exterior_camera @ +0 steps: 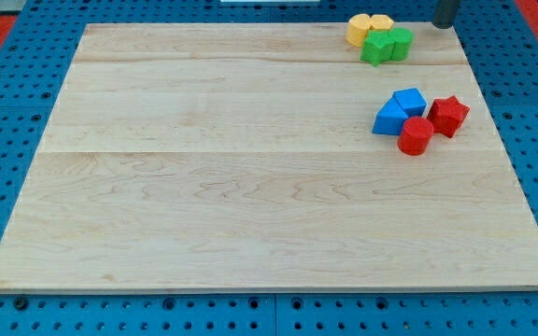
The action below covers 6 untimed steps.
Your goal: Push the yellow hexagon and the yellow heart to the left
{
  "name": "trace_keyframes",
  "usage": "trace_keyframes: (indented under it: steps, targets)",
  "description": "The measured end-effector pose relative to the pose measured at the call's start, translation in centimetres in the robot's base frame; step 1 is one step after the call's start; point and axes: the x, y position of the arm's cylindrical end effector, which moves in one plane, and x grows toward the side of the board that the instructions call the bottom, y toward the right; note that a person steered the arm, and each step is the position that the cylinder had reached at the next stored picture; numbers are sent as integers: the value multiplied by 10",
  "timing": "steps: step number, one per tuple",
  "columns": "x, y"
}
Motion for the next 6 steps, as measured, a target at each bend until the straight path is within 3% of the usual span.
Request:
trace_keyframes:
  steps: [2, 5, 6]
  targets:
    - [7, -72]
    - [22, -80]
    - [1, -88]
